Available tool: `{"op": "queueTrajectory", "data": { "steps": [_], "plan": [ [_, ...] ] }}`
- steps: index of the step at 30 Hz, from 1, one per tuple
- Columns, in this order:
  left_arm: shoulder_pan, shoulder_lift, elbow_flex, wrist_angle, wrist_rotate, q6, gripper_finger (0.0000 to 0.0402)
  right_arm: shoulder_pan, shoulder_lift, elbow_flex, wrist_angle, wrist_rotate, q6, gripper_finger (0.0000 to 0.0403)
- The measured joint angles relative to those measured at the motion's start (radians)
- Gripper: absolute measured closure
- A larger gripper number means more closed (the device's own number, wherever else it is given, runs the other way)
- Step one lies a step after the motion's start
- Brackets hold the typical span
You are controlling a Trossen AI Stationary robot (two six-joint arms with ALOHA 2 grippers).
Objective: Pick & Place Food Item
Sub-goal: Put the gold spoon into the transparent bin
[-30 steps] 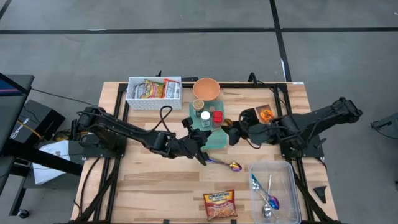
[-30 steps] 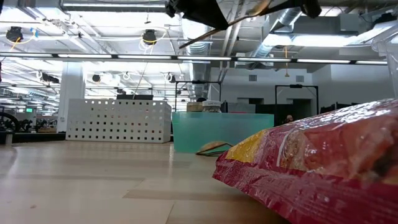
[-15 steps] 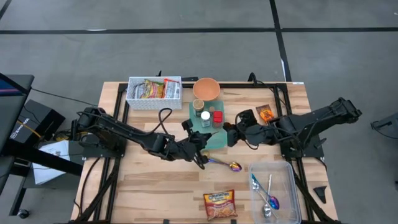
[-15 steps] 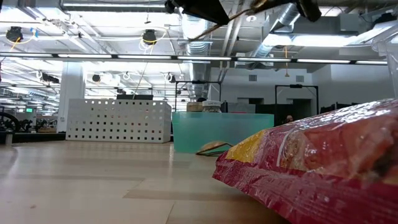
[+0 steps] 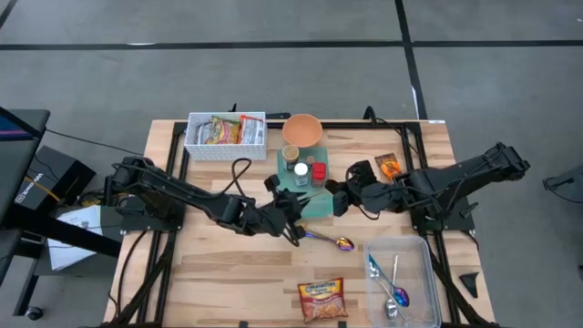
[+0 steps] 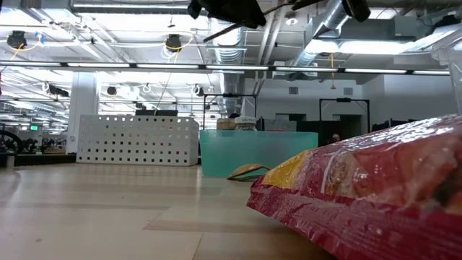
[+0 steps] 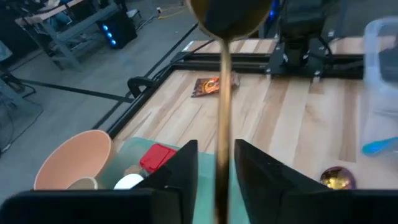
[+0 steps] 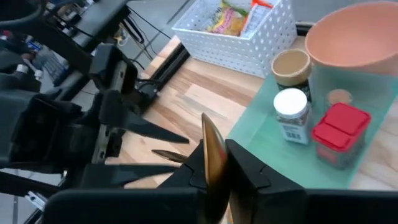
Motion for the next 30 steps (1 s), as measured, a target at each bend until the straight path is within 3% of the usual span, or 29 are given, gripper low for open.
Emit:
{"op": "queueTrajectory", "data": {
  "steps": [12,23,30],
  "plan": [
    [-0.053,-0.218,0.0,-0.079,-0.015,0.014,0.0251,-0.045,0.0,0.003,-0.1,-0.018,-0.031,0.0384],
    [-0.056,-0.468,0.0,-0.273,-0.034,0.008,0.026,0.014,-0.053,0.068,-0.327,-0.267,-0.088,0.0384],
    [-0.044,-0.543,0.0,-0.365,-0.033,0.006,0.0268,0.143,-0.134,0.148,-0.443,-0.486,0.021,0.0384]
  ]
}}
